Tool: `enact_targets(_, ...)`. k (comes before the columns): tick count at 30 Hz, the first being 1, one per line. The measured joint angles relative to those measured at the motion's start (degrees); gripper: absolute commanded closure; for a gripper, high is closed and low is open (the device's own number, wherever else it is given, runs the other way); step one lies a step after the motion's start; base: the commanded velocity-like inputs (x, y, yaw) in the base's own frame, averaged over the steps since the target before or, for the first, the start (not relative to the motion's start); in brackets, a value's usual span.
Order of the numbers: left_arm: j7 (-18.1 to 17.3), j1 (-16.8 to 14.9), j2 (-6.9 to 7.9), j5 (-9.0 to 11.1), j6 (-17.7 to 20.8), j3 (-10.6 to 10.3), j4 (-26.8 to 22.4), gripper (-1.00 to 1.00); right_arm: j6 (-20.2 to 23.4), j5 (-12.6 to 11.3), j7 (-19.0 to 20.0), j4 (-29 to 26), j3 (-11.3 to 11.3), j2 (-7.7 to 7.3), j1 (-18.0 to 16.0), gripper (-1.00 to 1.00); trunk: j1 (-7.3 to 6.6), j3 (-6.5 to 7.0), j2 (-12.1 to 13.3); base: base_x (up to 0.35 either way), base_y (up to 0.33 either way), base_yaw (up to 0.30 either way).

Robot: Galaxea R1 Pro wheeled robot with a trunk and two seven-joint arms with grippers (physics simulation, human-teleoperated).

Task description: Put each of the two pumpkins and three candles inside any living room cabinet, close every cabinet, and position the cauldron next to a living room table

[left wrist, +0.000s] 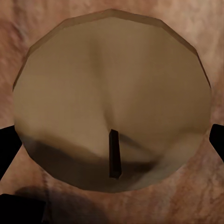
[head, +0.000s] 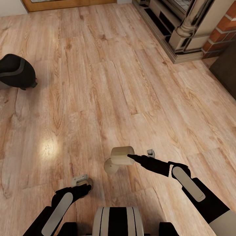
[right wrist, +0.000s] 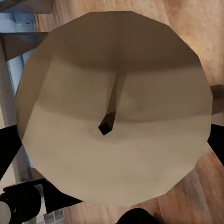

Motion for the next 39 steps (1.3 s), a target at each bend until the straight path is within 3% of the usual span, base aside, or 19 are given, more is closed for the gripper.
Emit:
enact_targets(9, 0.0, 0.0, 0.0, 0.0, 0.0, -0.02, -0.02, -1.0, 0.0, 0.0, 0.0, 0.0, 0.0, 0.0, 0.0, 1.0, 0.0, 0.0, 0.0, 0.0, 0.0, 0.0)
enact_targets(10, 0.0, 0.0, 0.01, 0.0, 0.0, -0.04, -0.02, 1.0, 0.0, 0.0, -0.02, 0.0, 0.0, 0.0, 0.0, 1.0, 0.0, 0.0, 0.0, 0.0, 0.0, 0.0)
enact_targets(32, 0.02, 0.0, 0.09, 0.04, -0.03, 0.0, -0.28, 1.0, 0.0, 0.0, -0.09, 0.09, 0.0, 0.0, 0.01, 1.0, 0.0, 0.0, 0.0, 0.0, 0.0, 0.0)
enact_targets(39, -0.02, 0.0, 0.26, -0.02, -0.04, 0.0, -0.42, 1.0, 0.02, -0.11, -0.28, 0.08, -0.01, 0.0, 0.0, 1.0, -0.18, 1.55, 0.09, 0.0, 0.0, 0.0)
